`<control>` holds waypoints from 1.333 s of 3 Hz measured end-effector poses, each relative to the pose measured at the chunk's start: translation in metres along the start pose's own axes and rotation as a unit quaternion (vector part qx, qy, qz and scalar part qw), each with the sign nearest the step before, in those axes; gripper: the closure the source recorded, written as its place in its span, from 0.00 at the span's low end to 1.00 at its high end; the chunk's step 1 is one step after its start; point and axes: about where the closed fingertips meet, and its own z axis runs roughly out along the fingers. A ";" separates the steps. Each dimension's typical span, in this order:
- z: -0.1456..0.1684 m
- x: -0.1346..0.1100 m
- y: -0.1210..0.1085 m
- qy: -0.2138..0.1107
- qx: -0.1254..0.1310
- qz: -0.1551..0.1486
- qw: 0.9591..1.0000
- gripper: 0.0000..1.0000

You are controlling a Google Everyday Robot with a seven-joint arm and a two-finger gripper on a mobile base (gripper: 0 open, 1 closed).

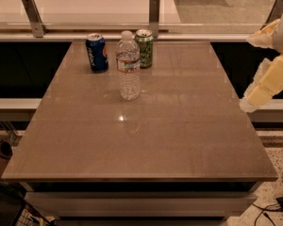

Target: Knock water bottle over

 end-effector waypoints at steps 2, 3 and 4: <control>0.017 -0.043 0.007 -0.130 0.027 0.043 0.990 0.00; 0.027 -0.069 0.003 -0.187 0.049 0.065 0.979 0.00; 0.042 -0.097 -0.011 -0.234 0.066 0.078 0.967 0.00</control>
Offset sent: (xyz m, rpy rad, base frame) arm 0.0282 0.0779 0.0082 0.4287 -0.1932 -0.1222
